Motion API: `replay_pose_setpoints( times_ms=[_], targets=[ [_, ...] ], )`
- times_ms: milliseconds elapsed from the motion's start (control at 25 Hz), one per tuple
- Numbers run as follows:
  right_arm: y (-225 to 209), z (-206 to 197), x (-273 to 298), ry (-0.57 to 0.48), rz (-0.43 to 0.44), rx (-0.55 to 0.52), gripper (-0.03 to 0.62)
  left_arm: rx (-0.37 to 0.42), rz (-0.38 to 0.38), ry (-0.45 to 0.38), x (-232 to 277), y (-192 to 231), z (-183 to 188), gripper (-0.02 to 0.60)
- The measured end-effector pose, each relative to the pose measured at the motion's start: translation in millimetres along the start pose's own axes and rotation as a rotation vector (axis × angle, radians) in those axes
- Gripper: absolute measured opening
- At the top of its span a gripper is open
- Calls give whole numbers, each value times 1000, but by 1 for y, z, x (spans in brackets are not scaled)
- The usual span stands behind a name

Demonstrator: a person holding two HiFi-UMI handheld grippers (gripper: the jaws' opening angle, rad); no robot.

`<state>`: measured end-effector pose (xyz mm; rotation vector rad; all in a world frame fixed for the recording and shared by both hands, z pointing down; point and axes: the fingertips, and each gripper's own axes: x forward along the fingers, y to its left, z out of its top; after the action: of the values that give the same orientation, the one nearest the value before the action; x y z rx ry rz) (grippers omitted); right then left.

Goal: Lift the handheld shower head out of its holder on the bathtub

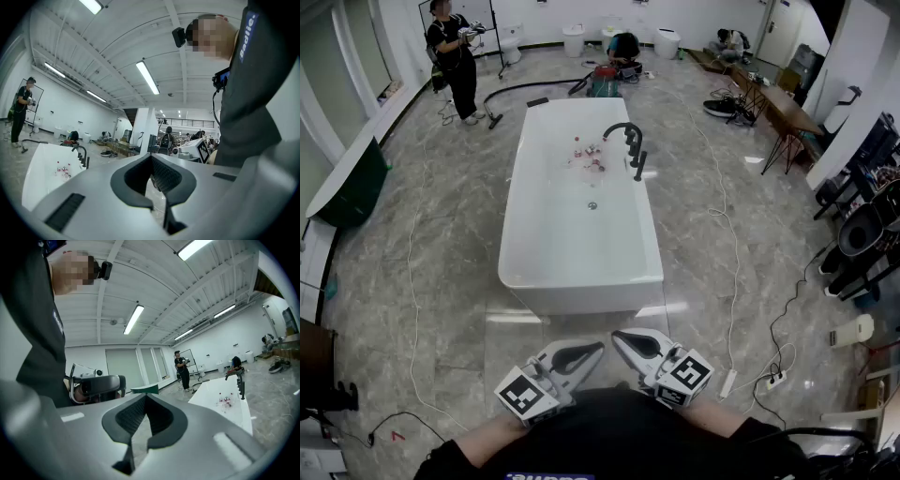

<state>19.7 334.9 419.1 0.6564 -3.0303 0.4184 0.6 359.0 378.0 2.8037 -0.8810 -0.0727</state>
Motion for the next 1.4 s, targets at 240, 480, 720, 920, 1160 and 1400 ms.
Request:
replay_pose_setpoints(
  times_ms=[240,480,720,920,1160,1400],
  targets=[
    [8,0,2,-17,7,-1,0,-12,20,9,-7,-1,-2,0],
    [10,4,0,-24,11,27,0,-13,22,4,-8,-4,1,0],
    [-2,3,-2,-44,7,58,2,-8,42,0,0,3,9,0],
    [-21,8,-21,-48,-3,43,2,1,51,-32,25,-2,17,0],
    [-55,3,-45,-35,-21,56,2,-5,77,-5,47,-4,3,0],
    [-88,4,-47,-27,-43,73,2,-9,78,-9,68,17,2,0]
  ],
)
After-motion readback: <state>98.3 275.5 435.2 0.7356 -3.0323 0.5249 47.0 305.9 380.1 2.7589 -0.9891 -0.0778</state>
